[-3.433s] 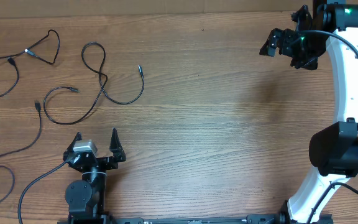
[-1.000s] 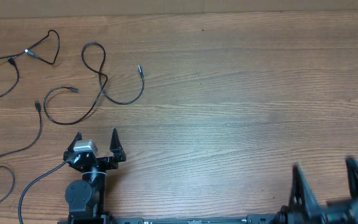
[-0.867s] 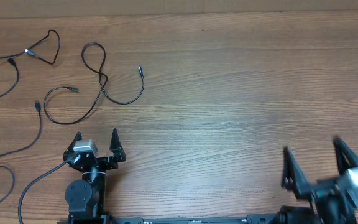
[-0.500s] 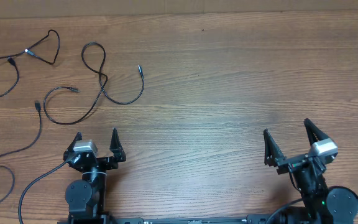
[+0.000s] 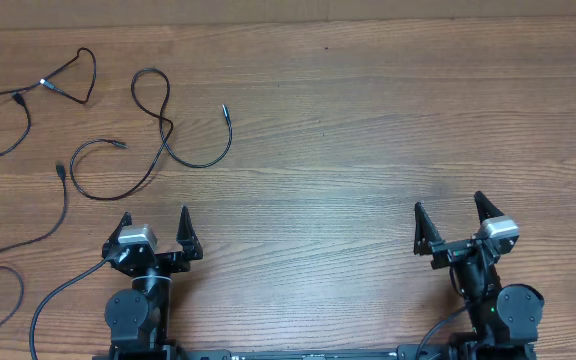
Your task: Untangle cables
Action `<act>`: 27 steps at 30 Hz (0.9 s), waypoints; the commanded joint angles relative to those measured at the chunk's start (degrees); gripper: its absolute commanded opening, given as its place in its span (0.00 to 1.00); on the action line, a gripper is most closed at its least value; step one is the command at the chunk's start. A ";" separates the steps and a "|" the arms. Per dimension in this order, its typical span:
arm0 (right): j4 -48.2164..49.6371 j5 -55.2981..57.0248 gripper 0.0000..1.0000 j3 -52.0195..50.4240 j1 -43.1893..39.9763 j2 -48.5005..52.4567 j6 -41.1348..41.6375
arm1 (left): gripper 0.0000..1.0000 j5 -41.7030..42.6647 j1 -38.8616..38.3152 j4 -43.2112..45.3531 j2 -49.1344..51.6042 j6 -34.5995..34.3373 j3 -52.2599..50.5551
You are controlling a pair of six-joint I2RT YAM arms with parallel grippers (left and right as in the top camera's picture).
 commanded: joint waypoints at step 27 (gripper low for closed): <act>1.42 2.78 1.00 -3.58 0.26 -0.68 -1.81 | 0.99 0.63 0.28 0.15 -0.50 1.07 -0.33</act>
